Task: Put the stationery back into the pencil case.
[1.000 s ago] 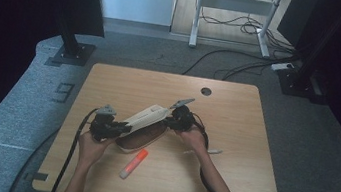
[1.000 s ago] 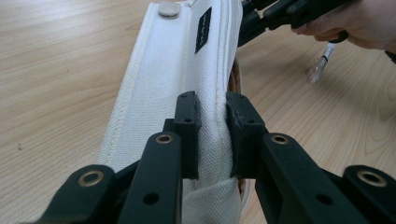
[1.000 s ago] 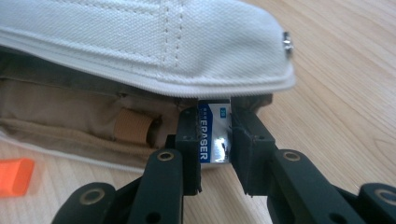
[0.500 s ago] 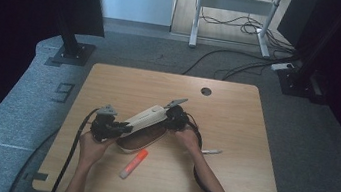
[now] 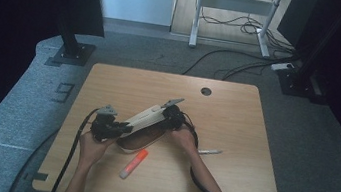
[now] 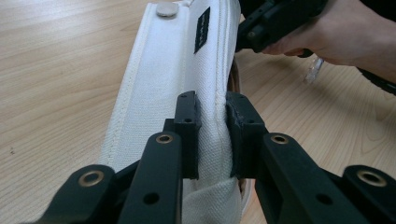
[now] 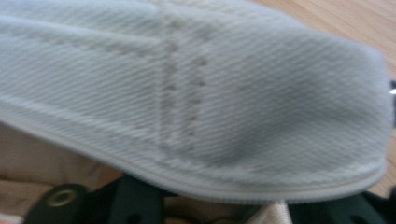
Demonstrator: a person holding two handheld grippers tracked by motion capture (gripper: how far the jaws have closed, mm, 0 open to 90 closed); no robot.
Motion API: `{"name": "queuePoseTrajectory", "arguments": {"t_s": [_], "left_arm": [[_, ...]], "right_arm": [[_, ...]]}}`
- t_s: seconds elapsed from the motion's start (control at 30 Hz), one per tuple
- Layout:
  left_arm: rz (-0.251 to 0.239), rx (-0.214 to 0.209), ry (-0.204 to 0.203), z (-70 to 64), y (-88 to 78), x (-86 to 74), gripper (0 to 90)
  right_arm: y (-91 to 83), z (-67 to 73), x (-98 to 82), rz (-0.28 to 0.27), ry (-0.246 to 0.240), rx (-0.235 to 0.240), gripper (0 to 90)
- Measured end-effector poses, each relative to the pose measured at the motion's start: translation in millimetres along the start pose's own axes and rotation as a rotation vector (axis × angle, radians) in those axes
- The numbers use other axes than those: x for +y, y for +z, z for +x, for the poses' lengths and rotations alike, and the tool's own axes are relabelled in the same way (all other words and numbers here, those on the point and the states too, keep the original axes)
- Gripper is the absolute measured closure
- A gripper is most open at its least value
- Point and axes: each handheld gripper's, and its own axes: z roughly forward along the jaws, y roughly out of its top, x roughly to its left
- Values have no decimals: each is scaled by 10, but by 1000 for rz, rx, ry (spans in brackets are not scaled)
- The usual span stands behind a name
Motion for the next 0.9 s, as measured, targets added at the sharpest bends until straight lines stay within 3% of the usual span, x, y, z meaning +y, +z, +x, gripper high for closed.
{"name": "queuePoseTrajectory", "arguments": {"t_s": [0.3, 0.57, 0.9], "left_arm": [[-3, 9, 4, -2, 1, -2, 761], [-4, 9, 4, -3, 3, -5, 760], [-7, 6, -2, -1, 6, -11, 761]], "right_arm": [[-117, 24, -11, 24, -41, 7, 353], [-246, 24, -38, 25, -52, 19, 288], [-360, 39, -114, 27, -74, 32, 272]]}}
